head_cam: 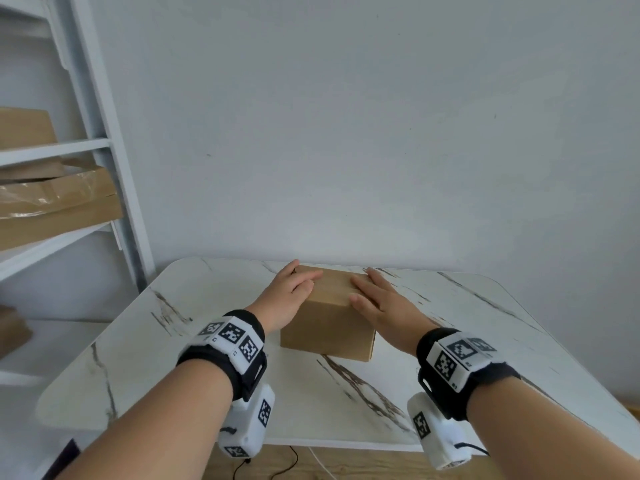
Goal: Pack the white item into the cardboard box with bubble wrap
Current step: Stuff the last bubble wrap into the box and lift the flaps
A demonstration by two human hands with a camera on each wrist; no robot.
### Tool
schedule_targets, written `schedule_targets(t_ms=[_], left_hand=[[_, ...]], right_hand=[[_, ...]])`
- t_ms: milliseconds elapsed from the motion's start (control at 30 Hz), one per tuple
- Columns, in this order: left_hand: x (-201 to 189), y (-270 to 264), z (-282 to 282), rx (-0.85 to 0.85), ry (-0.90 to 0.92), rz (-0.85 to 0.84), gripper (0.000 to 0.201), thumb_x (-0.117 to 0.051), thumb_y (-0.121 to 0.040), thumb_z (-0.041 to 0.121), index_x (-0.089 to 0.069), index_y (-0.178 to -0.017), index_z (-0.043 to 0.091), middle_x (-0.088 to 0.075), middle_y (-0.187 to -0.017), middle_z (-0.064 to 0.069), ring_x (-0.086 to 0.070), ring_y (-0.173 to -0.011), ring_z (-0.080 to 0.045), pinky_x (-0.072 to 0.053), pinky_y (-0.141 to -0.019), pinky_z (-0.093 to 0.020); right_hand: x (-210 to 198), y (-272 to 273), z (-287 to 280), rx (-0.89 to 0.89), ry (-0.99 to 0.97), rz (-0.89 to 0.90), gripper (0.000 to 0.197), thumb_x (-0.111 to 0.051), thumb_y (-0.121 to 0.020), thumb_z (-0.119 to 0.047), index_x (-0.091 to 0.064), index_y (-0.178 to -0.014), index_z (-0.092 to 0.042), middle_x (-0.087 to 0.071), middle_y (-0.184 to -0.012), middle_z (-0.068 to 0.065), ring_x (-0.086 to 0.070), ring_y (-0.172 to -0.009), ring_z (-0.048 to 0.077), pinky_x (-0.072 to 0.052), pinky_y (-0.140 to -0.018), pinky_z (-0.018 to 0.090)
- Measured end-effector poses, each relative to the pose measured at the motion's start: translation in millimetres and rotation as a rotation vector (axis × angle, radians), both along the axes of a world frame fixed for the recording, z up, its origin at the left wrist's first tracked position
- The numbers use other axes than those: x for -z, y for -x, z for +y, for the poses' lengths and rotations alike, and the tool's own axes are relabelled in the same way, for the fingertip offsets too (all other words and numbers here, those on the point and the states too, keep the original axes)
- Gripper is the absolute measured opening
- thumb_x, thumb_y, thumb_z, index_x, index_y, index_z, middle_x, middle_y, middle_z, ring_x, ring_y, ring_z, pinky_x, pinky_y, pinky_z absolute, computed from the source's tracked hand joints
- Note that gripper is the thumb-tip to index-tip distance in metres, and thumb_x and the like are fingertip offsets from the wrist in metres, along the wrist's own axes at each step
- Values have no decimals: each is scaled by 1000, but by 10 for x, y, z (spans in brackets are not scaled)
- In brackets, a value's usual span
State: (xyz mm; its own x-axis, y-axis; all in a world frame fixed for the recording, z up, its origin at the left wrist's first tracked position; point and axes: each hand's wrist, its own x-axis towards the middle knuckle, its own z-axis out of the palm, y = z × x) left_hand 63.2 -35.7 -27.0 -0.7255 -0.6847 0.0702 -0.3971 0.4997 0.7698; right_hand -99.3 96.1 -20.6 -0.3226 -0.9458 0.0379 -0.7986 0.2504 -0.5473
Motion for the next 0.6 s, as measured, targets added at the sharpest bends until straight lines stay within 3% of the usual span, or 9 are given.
schedule_targets(t_ms=[200, 467, 600], left_hand=[[8, 177, -105, -36, -20, -16, 43, -27, -105, 32, -35, -147, 32, -1, -163, 4, -3, -150, -12, -8, -119, -31], [6, 597, -416, -72, -6, -35, 45, -24, -105, 32, -30, -150, 30, 1, -163, 0, -3, -150, -15, -8, -118, -30], [18, 826, -594, -107, 18, -29, 45, -22, -105, 30, -30, -150, 29, 0, -163, -2, -4, -150, -15, -9, -118, -29]], right_hand=[[-26, 127, -210, -1, -58, -30, 52, -24, -102, -40, -17, -152, -28, 8, -162, -8, -6, -149, 14, -11, -118, 33], [-1, 534, -714, 60, -23, -103, 49, -22, -102, -26, -21, -151, -29, 1, -162, -8, -10, -148, 15, -15, -120, 34], [17, 748, -965, 87, 5, -117, 48, -22, -102, -23, -24, -150, -28, -2, -161, -8, -12, -148, 15, -14, -115, 28]])
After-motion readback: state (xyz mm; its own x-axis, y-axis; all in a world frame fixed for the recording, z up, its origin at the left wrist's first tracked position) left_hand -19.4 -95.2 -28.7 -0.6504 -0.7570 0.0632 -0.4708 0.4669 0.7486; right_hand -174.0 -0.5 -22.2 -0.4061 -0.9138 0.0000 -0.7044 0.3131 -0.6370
